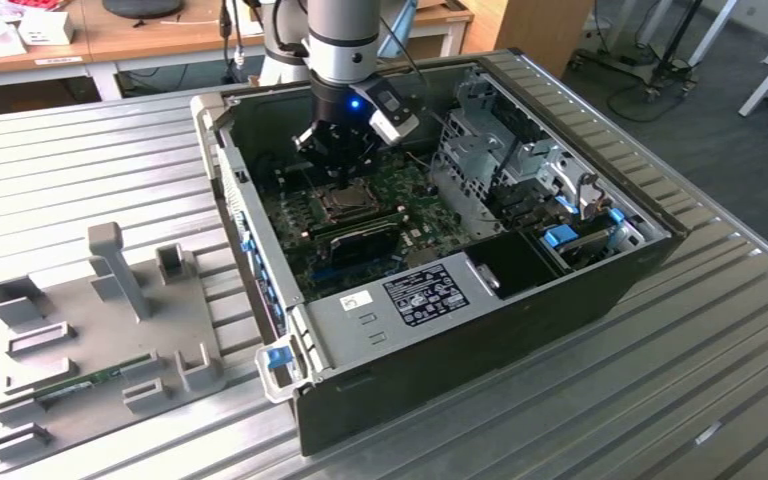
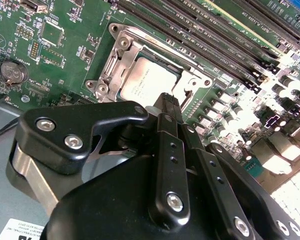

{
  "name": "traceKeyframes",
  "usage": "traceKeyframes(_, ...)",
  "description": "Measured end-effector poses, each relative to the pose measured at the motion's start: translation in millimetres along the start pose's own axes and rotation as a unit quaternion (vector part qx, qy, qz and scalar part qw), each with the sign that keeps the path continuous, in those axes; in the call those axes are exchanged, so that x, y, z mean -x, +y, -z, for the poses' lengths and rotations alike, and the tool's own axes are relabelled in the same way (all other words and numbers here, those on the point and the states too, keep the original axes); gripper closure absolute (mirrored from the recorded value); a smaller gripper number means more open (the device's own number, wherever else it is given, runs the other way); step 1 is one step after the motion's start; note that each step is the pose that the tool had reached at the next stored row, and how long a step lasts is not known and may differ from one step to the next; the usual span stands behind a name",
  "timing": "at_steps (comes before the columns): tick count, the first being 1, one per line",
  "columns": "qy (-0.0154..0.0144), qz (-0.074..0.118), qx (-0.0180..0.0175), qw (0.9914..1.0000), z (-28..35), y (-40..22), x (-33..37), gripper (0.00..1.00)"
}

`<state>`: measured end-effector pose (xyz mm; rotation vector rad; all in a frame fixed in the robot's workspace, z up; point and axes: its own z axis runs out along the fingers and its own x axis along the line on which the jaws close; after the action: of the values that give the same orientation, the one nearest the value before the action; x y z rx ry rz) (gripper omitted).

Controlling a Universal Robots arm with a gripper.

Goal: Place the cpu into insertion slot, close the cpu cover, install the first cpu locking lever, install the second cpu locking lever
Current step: 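Install the first cpu locking lever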

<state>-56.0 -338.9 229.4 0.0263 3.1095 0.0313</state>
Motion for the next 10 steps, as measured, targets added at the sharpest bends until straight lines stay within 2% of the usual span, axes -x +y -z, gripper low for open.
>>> traceKeyframes(5,0.0000,0.000,0.0000,1.00000,0.0,0.0,-1.1,0.90)
traceKeyframes(10,0.0000,0.000,0.0000,1.00000,0.1,-0.2,-8.2,0.90)
